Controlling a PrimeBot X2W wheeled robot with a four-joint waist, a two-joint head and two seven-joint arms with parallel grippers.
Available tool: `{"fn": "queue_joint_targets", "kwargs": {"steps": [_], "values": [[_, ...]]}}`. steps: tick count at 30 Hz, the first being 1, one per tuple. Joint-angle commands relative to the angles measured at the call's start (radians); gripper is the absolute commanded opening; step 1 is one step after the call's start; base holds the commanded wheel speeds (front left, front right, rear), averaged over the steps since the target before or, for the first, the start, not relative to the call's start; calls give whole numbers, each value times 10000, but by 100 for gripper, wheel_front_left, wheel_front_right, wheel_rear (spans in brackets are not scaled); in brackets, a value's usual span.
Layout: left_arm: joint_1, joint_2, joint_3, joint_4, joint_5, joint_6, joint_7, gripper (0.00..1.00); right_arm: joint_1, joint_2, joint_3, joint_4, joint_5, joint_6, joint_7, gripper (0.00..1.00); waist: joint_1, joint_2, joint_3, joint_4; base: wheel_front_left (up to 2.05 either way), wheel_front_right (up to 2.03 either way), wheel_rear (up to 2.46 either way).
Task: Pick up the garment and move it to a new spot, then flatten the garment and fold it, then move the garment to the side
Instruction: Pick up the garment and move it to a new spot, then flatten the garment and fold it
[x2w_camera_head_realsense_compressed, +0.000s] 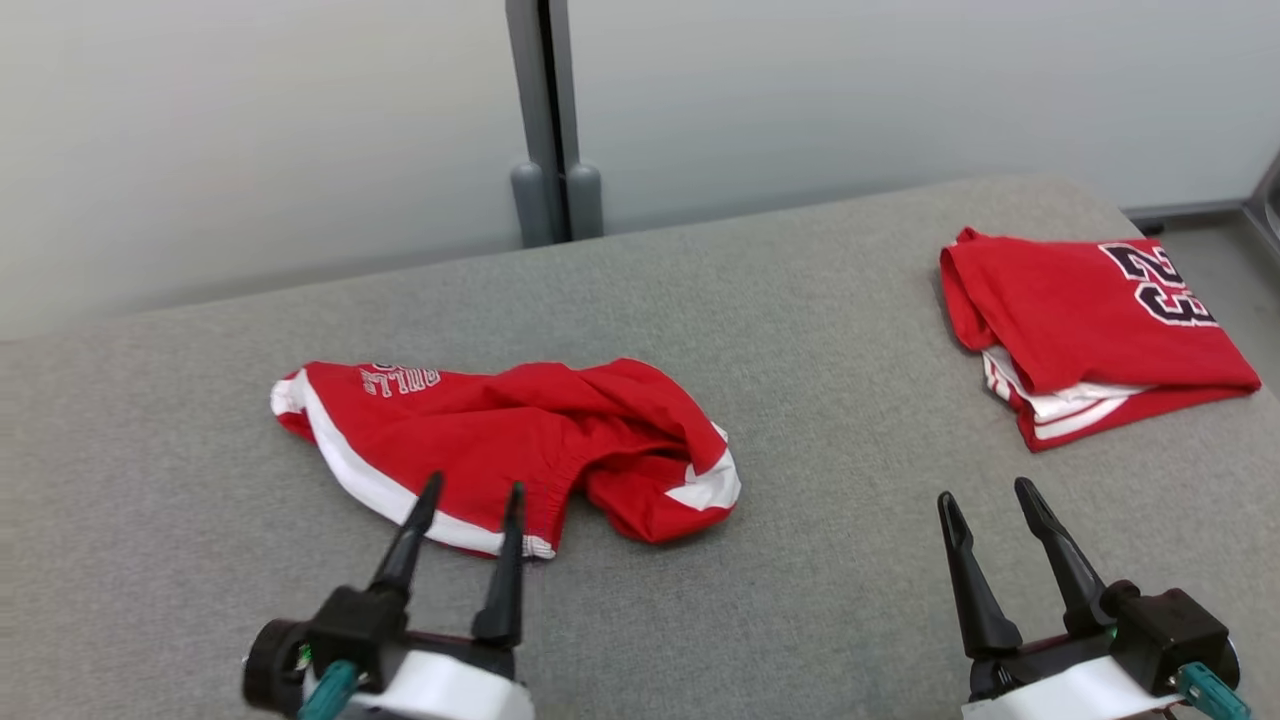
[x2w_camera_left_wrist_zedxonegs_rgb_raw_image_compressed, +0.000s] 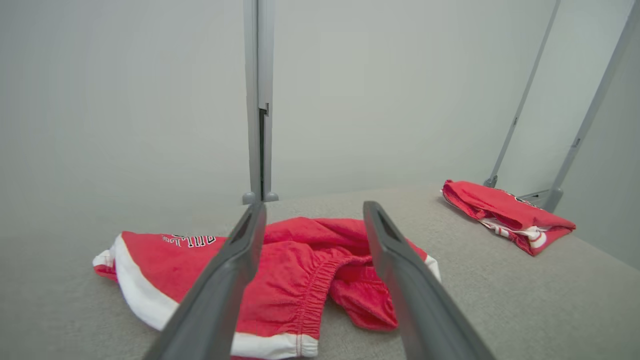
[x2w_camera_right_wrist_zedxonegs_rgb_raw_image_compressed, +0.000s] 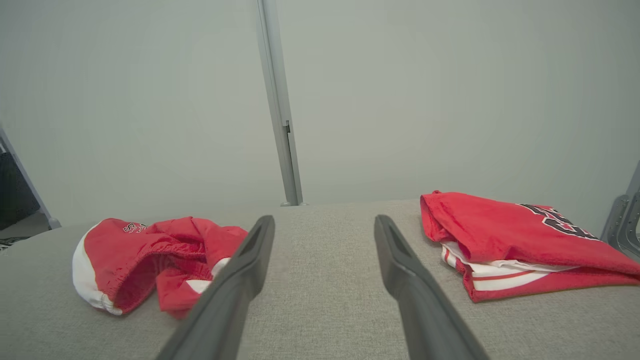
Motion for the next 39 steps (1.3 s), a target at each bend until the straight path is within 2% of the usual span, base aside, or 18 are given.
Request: {"fn": "queue_joint_targets", "kwargs": {"steps": [1,4,10,16,24,29,34,39], "values": [[179,53,180,-190,146,86,-53,100,107,-43,-8,22,-15,-5,-9,100,0,0,-314,255,0,0,0],[1127,-107,965,-781,464,124,-52,100,336,-44,-46,39,-13,-5,-9,100,0,0,-574,401,0,0,0],[2455,-610,1952,-1121,1279,-300,-56,100,782,-52,-84,63,-54,-5,-9,100,0,0,-939,607,0,0,0],[3038,-938,2548,-1056,1829,-729,-58,100,1021,-72,-9,113,-58,-5,-9,100,0,0,-1123,702,0,0,0],[3223,-1051,2994,-999,2037,-983,-58,100,1148,19,70,182,-42,-5,-9,100,0,0,-1307,714,0,0,0],[3108,-1056,2972,-788,1898,-1007,-57,100,1133,58,137,194,4,-5,-9,100,0,0,-1293,706,0,0,0],[2042,-1053,2336,249,2558,-1564,-59,100,895,-27,339,205,87,-5,-9,100,0,0,-985,601,0,0,0],[269,-1051,1223,2048,2831,-2282,-45,100,448,-135,618,150,155,-5,-9,100,0,0,-389,249,0,0,0]]}}
